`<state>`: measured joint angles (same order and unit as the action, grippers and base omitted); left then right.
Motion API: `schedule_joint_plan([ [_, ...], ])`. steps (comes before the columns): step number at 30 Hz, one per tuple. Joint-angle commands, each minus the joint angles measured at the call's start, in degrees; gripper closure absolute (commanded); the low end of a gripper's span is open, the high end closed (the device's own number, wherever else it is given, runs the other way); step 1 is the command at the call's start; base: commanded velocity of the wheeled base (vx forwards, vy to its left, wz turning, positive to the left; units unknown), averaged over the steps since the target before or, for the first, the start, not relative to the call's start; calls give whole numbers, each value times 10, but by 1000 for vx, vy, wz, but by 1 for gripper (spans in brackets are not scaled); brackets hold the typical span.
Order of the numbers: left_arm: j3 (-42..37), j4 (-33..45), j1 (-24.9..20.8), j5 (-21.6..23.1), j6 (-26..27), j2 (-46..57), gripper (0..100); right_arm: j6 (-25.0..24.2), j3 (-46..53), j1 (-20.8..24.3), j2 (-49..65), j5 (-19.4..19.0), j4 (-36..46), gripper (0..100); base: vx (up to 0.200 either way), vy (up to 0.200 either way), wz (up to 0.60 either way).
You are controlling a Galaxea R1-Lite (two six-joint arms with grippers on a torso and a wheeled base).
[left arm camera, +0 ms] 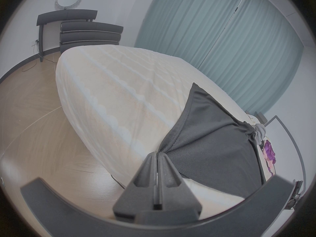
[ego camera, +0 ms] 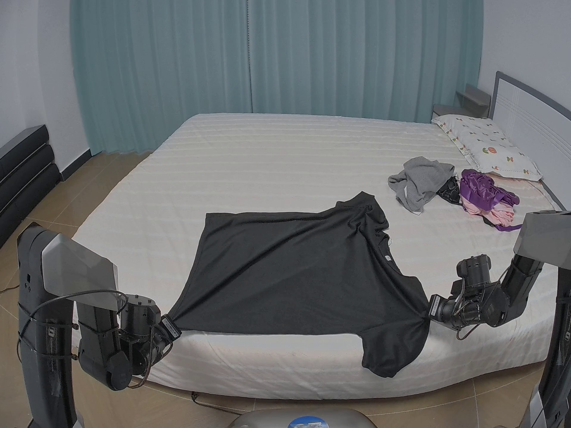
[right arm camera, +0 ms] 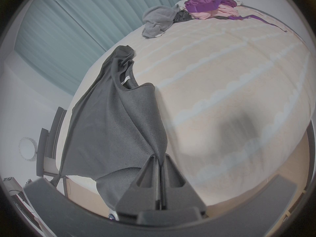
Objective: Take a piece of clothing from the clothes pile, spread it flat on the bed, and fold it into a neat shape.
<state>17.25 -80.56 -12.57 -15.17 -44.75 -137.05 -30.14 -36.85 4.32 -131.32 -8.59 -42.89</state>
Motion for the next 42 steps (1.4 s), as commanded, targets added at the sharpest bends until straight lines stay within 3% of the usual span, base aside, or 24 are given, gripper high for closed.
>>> schedule_joint_plan([
  [1,-7,0,-3,0,1,1,100,1,20,-16,19,0,0,100,0,0,0],
  [11,-27,0,-4,-1,20,12,100,4,75,-29,41,-4,-40,100,0,0,0],
  [21,-31,0,-10,0,22,13,100,-1,77,-12,14,-5,-62,100,0,0,0],
  [22,-29,0,-10,0,20,13,0,-1,77,-12,14,-6,-62,0,0,0,0],
  [24,-28,0,-10,1,19,13,0,-3,75,-12,15,-7,-62,0,0,0,0],
  [34,-23,-4,-2,21,-2,54,0,-123,83,-13,86,-59,-75,0,0,0,0],
  [42,-6,-4,10,37,-40,83,0,-132,98,-15,91,-62,-75,0,0,0,0],
])
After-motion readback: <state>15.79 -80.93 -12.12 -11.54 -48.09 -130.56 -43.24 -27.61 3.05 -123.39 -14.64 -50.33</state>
